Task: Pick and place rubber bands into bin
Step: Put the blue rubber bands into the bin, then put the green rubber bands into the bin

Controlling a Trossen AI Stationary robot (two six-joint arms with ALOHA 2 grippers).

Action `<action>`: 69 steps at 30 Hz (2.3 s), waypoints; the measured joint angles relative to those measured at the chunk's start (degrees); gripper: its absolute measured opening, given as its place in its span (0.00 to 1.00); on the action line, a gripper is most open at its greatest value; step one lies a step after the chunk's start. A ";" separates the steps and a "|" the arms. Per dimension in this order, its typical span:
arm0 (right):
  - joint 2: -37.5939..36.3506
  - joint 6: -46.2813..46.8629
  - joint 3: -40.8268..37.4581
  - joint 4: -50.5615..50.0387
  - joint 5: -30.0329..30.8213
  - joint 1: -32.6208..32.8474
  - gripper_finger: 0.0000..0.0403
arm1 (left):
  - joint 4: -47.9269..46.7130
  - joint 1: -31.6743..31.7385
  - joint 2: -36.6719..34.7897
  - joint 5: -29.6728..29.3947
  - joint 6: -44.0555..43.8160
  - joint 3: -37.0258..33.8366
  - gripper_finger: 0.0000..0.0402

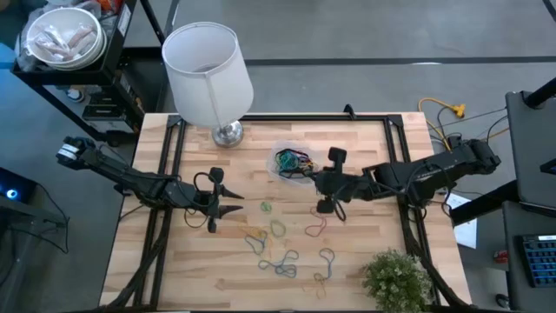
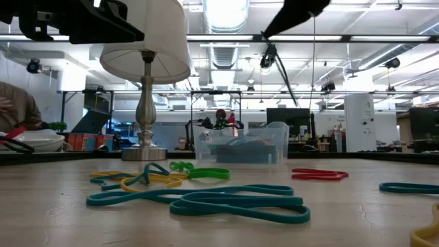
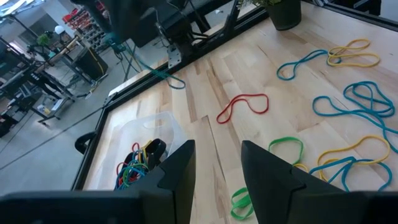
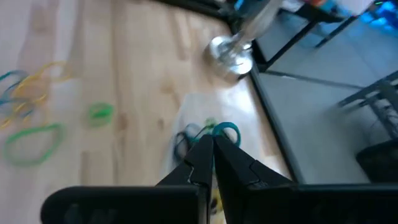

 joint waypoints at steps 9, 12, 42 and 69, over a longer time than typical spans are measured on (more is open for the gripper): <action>1.48 -3.13 -1.41 8.09 0.21 -7.63 0.02 | 0.00 0.00 0.00 0.00 0.11 0.00 0.28; 4.44 -2.95 -1.39 9.26 0.18 -10.11 0.02 | -0.01 0.00 0.00 0.00 0.11 0.00 0.28; 28.01 8.57 17.78 -14.69 -11.21 -19.13 0.28 | -0.43 0.00 -0.02 0.12 -0.63 -1.80 0.28; 22.36 12.97 17.69 -14.16 4.39 15.79 0.23 | 12.87 3.54 35.39 -0.17 4.27 3.35 0.28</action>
